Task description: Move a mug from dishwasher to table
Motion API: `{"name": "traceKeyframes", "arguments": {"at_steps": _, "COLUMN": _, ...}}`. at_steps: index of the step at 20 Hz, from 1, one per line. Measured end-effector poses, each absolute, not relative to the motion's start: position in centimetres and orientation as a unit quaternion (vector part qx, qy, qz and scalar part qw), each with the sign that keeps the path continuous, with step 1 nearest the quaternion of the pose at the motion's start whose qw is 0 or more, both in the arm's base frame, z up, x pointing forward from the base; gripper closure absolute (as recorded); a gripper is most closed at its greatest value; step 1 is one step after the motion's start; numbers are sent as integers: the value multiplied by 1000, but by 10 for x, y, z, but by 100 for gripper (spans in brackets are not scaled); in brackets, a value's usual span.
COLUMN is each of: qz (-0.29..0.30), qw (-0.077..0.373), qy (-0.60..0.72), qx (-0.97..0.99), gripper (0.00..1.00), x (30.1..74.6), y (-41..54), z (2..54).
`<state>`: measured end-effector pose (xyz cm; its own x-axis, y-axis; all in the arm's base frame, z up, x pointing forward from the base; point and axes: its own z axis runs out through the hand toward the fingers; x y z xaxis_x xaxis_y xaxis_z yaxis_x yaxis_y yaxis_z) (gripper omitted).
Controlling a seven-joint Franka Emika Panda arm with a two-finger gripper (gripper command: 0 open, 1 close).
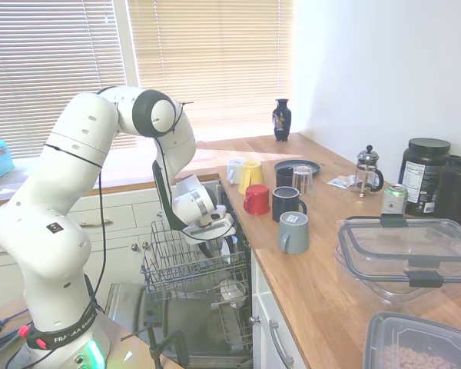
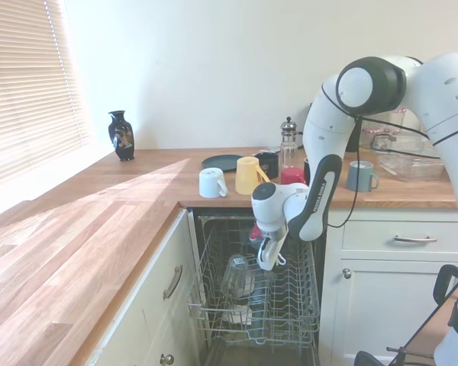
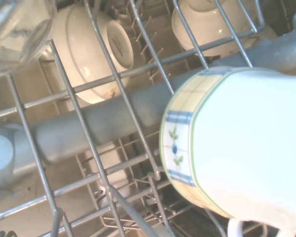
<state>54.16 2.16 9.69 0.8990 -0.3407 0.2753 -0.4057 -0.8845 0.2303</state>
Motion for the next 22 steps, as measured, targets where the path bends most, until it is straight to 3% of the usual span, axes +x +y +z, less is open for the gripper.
{"name": "traceKeyframes", "arguments": {"at_steps": 3, "qz": 113, "qw": 143, "qy": -194, "qx": 964, "gripper": 0, "x": 544, "y": 21, "z": 91}}
{"name": "traceKeyframes", "arguments": {"at_steps": 4, "qz": 113, "qw": 143, "qy": -193, "qx": 964, "gripper": 100, "x": 546, "y": 21, "z": 87}}
{"name": "traceKeyframes", "arguments": {"at_steps": 22, "qz": 143, "qw": 144, "qy": -216, "qx": 955, "gripper": 100, "x": 561, "y": 16, "z": 80}}
